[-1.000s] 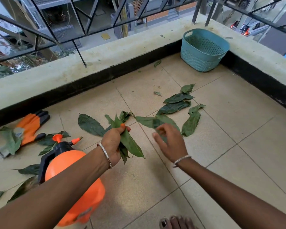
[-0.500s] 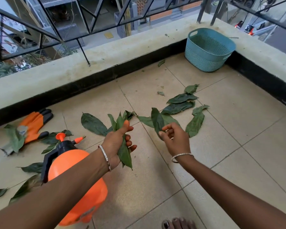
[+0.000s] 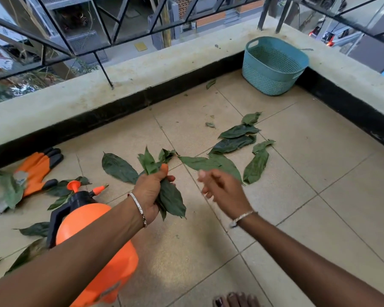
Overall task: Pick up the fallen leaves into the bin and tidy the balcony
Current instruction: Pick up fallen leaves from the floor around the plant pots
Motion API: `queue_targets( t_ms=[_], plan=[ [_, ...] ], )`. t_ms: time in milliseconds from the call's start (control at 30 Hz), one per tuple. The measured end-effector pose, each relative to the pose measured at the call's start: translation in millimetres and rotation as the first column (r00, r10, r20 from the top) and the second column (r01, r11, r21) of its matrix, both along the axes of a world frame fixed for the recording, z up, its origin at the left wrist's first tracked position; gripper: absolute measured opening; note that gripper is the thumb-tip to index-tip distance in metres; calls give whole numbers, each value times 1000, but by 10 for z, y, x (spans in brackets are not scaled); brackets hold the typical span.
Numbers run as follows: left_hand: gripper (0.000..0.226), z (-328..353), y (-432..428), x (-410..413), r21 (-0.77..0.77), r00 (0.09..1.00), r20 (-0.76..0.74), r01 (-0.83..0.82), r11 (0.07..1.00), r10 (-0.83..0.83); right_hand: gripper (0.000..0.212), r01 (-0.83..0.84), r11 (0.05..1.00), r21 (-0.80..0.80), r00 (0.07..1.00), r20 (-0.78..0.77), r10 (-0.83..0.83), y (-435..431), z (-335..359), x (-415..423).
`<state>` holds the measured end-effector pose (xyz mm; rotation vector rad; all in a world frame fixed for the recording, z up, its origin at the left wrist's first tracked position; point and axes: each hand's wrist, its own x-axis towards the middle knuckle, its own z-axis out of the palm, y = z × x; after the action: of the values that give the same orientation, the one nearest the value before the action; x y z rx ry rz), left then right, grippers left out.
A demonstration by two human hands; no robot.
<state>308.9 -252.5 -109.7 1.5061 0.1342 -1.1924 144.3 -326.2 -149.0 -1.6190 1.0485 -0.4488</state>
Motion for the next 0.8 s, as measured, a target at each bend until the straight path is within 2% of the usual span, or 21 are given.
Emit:
queue_targets(
  t_ms=[67, 133, 233, 300, 400, 467, 567, 633, 733, 800],
  plan=[
    [13, 40, 4, 18, -47, 998, -49, -27, 999, 24, 21, 24, 971, -238, 960, -265, -89, -397, -307, -102],
    [11, 52, 17, 15, -63, 998, -51, -25, 998, 22, 25, -59, 931, -361, 865, -484, -133, -707, -546, -191],
    [10, 49, 45, -9, -44, 1000, -28, -13, 999, 12, 45, -231, 883, -408, 753, -650, -103, -918, -756, -258],
    [10, 52, 57, -14, -32, 999, -50, -17, 999, 15, 41, -275, 846, -457, 735, -667, -121, -933, -847, -264],
    [10, 56, 69, -6, -25, 996, -84, 2, 1000, -4, 19, -199, 853, -482, 783, -602, -158, -901, -904, -270],
    [11, 78, 79, -18, -30, 994, -100, 32, 999, -35, 11, -52, 897, -439, 826, -524, -209, -853, -852, -285],
    [13, 100, 86, -29, -50, 993, -104, 43, 998, -48, 12, 289, 882, -371, 861, -303, -410, -692, -580, -269],
    [11, 114, 76, -52, -71, 993, -101, 48, 996, -55, 18, 388, 864, -320, 896, -92, -436, -483, -302, -178],
    [11, 145, 55, -96, -96, 997, -68, 37, 995, -43, 29, 255, 950, -182, 962, 149, -230, -42, 129, 34],
    [31, 171, 40, -121, -128, 994, -86, 59, 990, -70, 28, 113, 982, -150, 976, 202, -81, 224, 280, 149]
  ],
)
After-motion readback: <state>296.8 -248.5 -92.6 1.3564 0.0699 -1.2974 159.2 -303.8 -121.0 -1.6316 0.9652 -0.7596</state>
